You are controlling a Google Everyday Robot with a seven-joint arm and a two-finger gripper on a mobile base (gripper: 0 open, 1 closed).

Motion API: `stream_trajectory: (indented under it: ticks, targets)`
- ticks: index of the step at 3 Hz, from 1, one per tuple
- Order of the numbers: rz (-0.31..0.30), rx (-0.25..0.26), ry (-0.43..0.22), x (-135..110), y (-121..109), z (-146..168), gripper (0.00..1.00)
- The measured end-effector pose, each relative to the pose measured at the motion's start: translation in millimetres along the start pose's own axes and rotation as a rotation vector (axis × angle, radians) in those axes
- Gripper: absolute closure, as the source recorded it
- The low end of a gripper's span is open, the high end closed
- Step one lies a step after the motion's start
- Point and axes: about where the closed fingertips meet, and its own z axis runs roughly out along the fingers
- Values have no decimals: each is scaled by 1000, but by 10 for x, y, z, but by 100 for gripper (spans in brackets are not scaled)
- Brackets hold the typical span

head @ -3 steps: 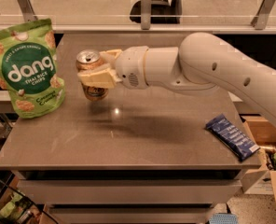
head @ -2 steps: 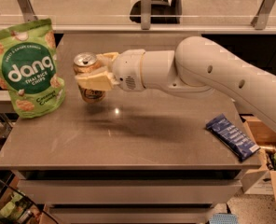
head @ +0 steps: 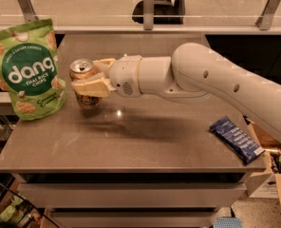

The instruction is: Move orange can near green rice chip bag

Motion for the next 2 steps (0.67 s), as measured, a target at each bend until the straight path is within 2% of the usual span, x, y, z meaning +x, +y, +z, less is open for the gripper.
stream_trajectory:
  ticks: [2]
  targets:
    - [20,-35,0,125,78,150,100]
